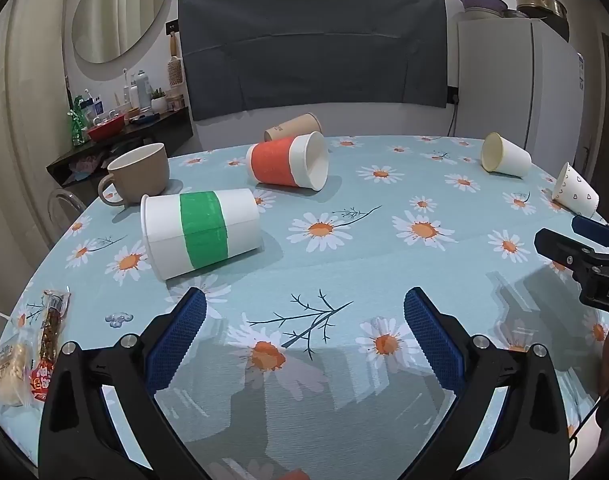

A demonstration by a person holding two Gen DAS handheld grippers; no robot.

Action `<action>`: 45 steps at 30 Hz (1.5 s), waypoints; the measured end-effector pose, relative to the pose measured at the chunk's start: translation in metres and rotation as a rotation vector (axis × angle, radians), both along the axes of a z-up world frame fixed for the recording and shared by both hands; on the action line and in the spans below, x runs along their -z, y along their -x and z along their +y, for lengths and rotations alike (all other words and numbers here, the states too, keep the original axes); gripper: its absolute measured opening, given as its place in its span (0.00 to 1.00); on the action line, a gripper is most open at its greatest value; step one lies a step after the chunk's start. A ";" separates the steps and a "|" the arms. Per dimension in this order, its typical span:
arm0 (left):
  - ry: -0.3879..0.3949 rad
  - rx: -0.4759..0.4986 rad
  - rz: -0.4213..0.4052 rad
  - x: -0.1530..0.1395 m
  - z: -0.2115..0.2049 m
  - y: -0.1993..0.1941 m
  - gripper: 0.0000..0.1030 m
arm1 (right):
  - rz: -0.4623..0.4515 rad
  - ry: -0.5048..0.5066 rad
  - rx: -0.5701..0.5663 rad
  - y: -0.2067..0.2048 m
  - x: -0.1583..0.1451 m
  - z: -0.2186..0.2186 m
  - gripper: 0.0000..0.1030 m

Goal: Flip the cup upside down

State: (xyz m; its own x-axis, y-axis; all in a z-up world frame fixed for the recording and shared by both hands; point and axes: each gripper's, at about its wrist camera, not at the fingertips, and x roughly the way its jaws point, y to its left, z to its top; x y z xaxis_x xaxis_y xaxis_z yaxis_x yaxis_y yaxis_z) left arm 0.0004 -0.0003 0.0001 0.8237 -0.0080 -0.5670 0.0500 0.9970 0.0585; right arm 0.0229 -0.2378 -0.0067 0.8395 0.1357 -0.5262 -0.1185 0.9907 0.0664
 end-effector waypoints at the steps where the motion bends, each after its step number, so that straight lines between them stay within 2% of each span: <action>1: -0.004 0.002 0.000 0.000 0.000 -0.001 0.94 | -0.001 -0.001 0.002 0.000 0.000 0.000 0.92; 7: -0.025 0.013 -0.033 -0.004 -0.004 0.005 0.94 | 0.004 0.003 -0.001 -0.001 0.000 0.001 0.92; 45: 0.005 0.017 -0.016 0.001 -0.003 0.002 0.94 | 0.011 0.006 0.001 -0.002 0.002 0.001 0.92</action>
